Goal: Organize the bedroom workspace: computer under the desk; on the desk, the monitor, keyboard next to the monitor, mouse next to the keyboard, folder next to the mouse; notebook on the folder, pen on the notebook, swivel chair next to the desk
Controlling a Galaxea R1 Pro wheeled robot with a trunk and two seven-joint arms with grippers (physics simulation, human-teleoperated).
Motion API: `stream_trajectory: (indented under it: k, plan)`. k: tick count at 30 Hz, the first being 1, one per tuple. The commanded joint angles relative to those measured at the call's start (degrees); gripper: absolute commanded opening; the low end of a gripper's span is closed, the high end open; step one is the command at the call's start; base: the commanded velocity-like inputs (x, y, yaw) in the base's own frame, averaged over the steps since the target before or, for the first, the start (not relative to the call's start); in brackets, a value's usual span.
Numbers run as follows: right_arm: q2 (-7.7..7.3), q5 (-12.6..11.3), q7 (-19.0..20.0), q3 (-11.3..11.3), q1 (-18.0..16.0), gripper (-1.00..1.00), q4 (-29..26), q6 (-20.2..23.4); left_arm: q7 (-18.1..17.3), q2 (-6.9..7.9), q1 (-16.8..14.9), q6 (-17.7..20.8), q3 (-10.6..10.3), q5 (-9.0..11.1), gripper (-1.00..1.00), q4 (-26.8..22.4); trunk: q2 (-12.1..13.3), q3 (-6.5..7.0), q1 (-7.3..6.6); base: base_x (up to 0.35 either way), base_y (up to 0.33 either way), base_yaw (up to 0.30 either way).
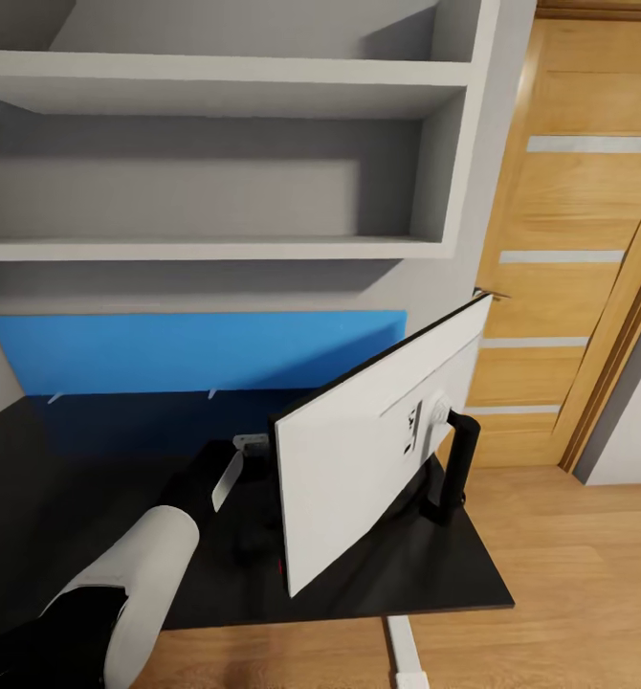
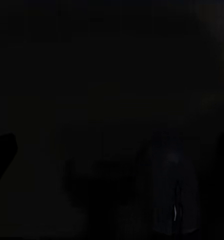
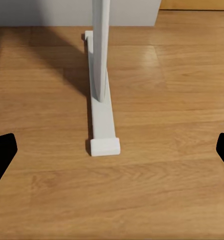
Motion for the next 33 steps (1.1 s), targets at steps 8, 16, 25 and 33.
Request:
stream_trajectory:
  k: [8,16,25,33]
  plan:
    - [0.0,-0.2,-0.3,0.4,-0.1,1.0,0.1,-0.2,0.2,-0.05,0.0,0.3,0.2,0.7,1.0,0.0,0.0,-0.07,-0.01,-0.014,0.0,0.0]
    - [0.0,-0.2,-0.2,0.4,-0.1,1.0,0.1,-0.3,0.1,-0.19,0.0,0.3,0.1,1.5,1.0,-0.1,0.0,0.2,-0.01,-0.001,0.0,-0.097]
    - [0.0,-0.2,-0.3,0.4,-0.1,1.0,0.1,-0.2,0.1,-0.21,0.0,0.3,0.1,1.6,1.0,-0.1,0.0,0.55,-0.01,0.0,0.0,-0.096]
    - [0.0,-0.2,-0.3,0.4,-0.1,1.0,0.1,-0.2,0.1,-0.21,0.0,0.3,0.2,1.6,1.0,0.0,0.0,0.58,-0.01,-0.011,-0.001,-0.008]
